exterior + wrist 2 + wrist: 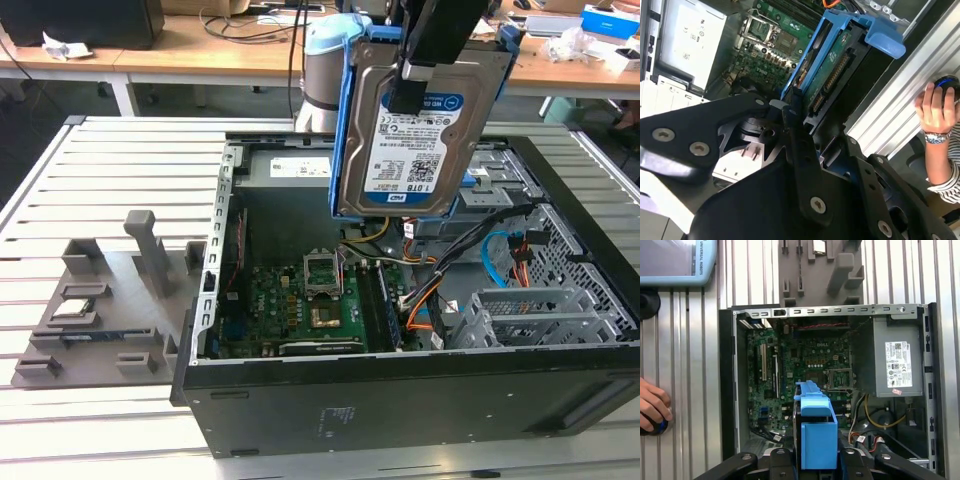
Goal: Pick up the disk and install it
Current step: 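Pick up the disk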
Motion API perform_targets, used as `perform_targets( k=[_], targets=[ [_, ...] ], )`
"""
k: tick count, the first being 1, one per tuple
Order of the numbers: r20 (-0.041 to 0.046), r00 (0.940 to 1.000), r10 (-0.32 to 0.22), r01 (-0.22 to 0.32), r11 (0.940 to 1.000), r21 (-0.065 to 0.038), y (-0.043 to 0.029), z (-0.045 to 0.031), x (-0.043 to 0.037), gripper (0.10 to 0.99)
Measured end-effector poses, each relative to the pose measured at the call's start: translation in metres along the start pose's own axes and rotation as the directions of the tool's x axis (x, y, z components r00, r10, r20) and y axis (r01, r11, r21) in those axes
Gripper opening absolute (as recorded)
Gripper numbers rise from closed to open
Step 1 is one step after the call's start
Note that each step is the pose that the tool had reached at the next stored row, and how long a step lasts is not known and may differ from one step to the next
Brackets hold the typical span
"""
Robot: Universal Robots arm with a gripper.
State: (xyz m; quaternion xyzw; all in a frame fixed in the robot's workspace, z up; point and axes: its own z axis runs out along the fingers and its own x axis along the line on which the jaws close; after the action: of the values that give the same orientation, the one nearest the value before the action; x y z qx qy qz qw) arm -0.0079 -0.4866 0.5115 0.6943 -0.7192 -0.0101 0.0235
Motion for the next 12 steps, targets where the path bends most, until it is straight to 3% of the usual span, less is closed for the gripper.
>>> perform_targets(
  k=[12],
  targets=[
    [0.0,1.0,0.0,0.0,1.0,0.0,-0.0006,0.0007,0.0158,0.365]
  ],
)
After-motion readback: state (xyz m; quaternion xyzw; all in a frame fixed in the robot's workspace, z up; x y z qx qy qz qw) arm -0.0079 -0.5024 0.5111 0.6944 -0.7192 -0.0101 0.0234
